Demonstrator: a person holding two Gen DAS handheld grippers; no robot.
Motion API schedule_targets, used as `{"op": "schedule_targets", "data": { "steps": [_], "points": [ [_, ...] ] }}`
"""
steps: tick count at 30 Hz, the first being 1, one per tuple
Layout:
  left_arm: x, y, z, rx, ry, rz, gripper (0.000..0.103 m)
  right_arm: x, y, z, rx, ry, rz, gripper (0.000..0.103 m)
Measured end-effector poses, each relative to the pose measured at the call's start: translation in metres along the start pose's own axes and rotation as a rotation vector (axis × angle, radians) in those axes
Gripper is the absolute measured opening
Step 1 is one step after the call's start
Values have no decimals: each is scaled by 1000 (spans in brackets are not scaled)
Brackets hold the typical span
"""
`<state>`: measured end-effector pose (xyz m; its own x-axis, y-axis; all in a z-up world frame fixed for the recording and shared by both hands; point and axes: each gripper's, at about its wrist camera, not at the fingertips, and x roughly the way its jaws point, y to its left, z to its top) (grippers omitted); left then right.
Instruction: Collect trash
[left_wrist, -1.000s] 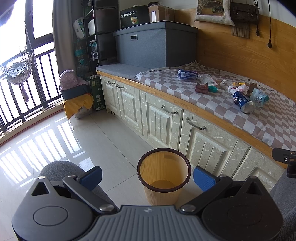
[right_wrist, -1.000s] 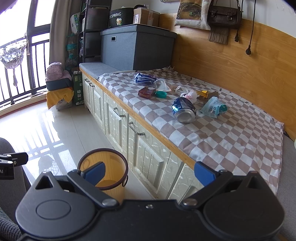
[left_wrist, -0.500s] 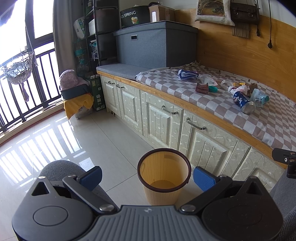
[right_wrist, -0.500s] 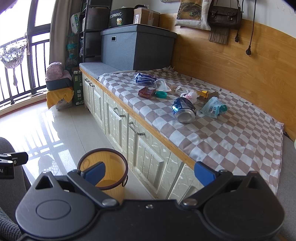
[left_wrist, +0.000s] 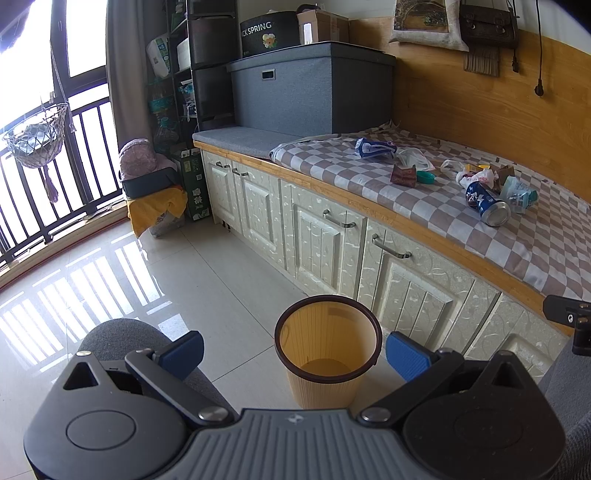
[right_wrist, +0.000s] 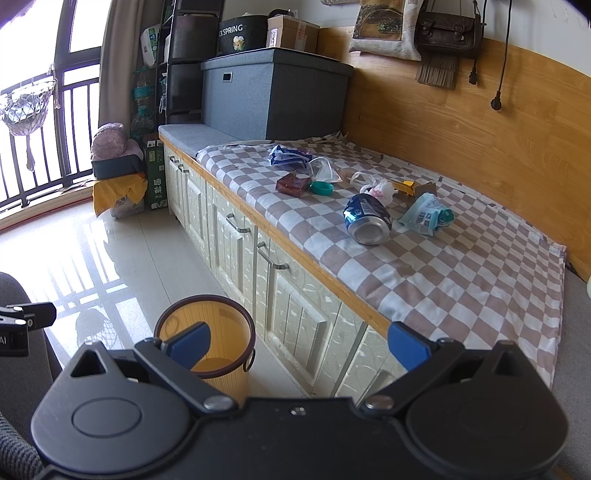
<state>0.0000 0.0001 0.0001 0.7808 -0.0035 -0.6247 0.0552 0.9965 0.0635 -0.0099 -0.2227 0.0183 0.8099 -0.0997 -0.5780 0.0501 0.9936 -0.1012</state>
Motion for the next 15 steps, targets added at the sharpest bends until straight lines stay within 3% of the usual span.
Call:
{"op": "schedule_targets", "data": {
  "steps": [15],
  "points": [
    [4,-2,18,-4,-41,-7,103,2,-2,9,-12,-36,-6,103]
  ]
}}
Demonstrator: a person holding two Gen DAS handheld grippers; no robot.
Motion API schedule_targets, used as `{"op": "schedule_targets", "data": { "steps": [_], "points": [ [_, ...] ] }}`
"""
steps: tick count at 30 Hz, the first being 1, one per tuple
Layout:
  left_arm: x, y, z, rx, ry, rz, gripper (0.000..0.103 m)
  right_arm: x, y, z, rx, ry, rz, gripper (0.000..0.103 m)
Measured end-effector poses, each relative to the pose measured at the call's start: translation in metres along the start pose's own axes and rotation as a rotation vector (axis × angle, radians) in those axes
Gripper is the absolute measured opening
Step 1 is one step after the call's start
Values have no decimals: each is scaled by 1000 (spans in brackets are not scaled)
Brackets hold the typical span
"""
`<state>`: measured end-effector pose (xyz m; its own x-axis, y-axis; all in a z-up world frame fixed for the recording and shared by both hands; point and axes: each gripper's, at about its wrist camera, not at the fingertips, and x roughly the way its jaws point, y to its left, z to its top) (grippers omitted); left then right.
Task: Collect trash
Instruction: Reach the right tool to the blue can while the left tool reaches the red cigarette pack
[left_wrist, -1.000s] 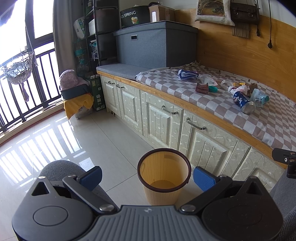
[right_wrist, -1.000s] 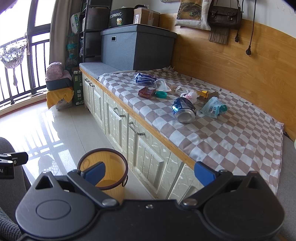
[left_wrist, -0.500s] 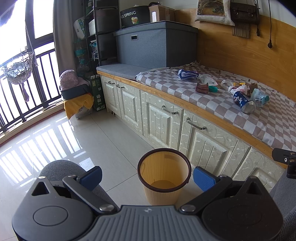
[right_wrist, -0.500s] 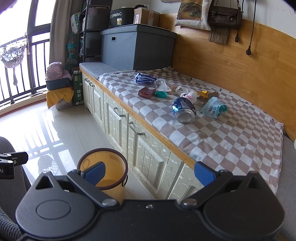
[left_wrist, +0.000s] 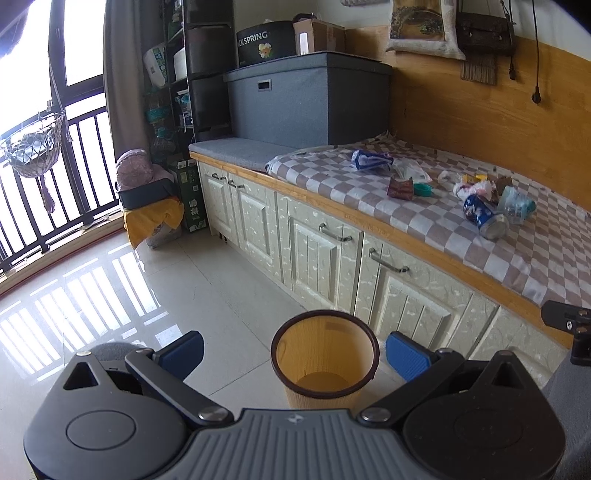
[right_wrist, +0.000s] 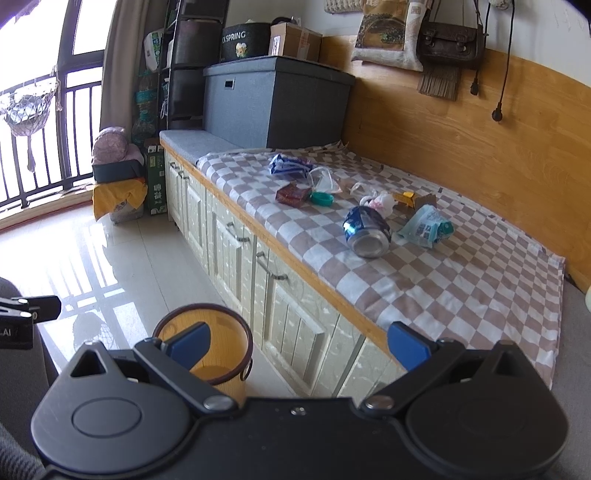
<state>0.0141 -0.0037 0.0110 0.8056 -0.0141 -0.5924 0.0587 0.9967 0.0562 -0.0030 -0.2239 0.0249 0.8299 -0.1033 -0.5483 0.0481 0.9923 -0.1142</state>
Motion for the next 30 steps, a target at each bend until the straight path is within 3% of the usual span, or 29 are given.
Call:
{"op": "schedule_targets", "data": {
  "steps": [11,17,25,30],
  "points": [
    [39,-13,61,-24,-122,14,103,30,-24,52,30,-123,-72,103],
    [70,-29,92,-3,-143,-8,103,57,-42,83,48,-178,-121,103],
    [116,-54,119,28,-142,-33,103,125,-55,118,32,-172,-137,103],
    [147,-68,132,70,-131,-24,103,183,-62,133,68,-122,-166,103]
  ]
}}
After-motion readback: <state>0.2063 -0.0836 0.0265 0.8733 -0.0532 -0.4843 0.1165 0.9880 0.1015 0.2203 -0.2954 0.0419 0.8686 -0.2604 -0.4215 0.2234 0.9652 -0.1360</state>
